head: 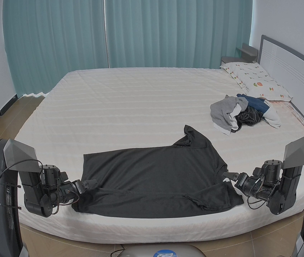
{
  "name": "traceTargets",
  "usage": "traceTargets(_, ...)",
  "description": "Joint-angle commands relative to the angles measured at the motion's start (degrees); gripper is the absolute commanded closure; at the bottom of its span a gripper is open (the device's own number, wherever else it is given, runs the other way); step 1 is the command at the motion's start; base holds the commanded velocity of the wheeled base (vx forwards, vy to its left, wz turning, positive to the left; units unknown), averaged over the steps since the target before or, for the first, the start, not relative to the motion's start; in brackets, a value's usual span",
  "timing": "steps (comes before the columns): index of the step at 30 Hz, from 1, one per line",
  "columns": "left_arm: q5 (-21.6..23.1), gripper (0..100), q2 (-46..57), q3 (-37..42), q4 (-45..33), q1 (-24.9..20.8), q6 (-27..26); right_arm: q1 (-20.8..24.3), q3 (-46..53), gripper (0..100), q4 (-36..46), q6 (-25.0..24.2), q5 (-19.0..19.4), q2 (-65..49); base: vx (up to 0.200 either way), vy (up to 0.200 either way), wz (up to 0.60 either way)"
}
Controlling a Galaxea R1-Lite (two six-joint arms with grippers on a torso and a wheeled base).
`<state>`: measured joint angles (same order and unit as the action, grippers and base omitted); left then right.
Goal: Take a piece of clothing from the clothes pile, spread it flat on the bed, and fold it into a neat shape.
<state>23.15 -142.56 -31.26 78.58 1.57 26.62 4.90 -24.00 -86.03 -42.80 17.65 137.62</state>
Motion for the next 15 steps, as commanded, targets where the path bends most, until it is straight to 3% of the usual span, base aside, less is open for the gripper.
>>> traceTargets(1, 0.0, 0, -0.3, 0.1, 0.0, 0.0, 0.0, 0.0, 0.0, 0, 0.0, 0.0, 0.0, 0.0, 0.0, 0.0, 0.0)
traceTargets(2, -0.1, 0, -0.3, 0.1, 0.0, 0.0, -0.1, 0.0, 0.0, 0, 0.0, 0.0, 0.0, 0.0, 0.0, 0.0, 0.0)
traceTargets(3, -0.1, 100, -0.3, 0.2, 0.0, 0.0, -0.1, 0.0, 0.1, 0, 0.0, 0.0, 0.0, 0.0, 0.0, 0.0, 0.0)
traceTargets(15, -2.8, 100, 0.0, 1.0, 0.1, 1.5, 0.0, -0.1, 0.1, 0, 0.0, 0.0, 0.0, -0.1, 0.0, 0.0, 0.0)
